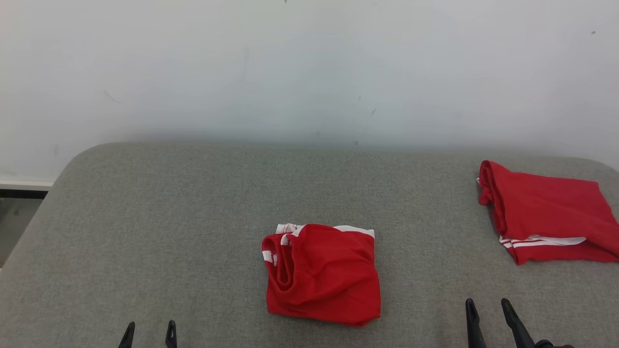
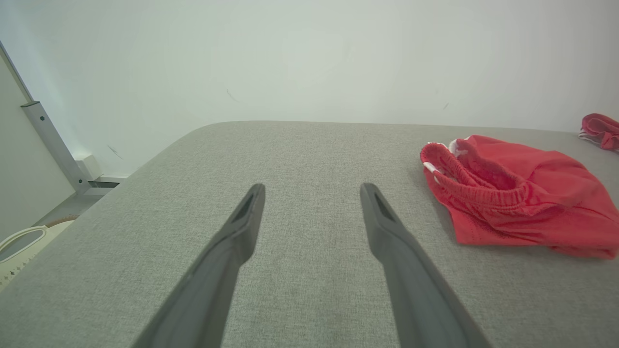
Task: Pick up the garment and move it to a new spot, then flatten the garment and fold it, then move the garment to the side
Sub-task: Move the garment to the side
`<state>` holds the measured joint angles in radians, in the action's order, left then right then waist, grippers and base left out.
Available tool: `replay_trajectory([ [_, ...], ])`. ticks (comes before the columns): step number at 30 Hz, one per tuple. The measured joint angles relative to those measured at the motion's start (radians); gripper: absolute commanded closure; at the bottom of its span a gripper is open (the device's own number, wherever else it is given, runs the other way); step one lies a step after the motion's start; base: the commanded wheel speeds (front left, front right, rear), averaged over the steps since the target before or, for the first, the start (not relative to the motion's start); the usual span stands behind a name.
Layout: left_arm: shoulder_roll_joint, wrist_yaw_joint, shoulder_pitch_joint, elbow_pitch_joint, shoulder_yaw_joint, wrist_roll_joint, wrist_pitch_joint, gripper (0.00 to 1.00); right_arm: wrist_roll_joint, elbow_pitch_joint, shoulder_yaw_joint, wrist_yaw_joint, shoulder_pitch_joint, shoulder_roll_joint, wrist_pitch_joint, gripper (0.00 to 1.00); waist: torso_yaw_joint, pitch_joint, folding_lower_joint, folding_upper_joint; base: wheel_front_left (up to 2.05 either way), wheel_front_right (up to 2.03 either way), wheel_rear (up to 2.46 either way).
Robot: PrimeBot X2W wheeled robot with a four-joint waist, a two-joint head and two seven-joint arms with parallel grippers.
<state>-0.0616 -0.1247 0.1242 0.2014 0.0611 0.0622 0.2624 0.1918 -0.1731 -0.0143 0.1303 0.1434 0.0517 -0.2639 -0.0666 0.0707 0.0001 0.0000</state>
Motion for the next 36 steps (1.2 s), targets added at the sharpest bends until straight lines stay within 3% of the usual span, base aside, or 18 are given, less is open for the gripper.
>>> replay_trajectory([
  [17,0.001,-0.005,0.000,0.000,0.007,-0.001,0.000,0.00,0.009,-0.002,0.000,0.000,0.000,0.000,0.000,0.00,0.002,-0.007,0.0000,0.0001,0.00,0.00,0.00],
  [24,0.002,-0.005,-0.002,0.001,-0.008,-0.001,0.000,0.00,0.025,-0.035,0.063,0.000,-0.076,-0.001,0.000,0.00,-0.014,-0.009,0.0000,0.0000,0.00,0.00,0.00],
  [30,0.006,-0.005,-0.024,0.014,-0.045,0.000,0.000,0.00,0.036,-0.180,0.128,0.000,-0.259,-0.001,0.000,0.00,-0.052,-0.022,0.0000,0.0000,0.00,0.00,0.00],
  [36,0.008,-0.007,-0.054,0.038,-0.085,0.010,0.000,0.00,0.062,-0.479,0.158,0.000,-0.482,-0.002,0.000,0.00,-0.106,-0.040,0.0000,0.0001,0.00,0.00,0.00],
])
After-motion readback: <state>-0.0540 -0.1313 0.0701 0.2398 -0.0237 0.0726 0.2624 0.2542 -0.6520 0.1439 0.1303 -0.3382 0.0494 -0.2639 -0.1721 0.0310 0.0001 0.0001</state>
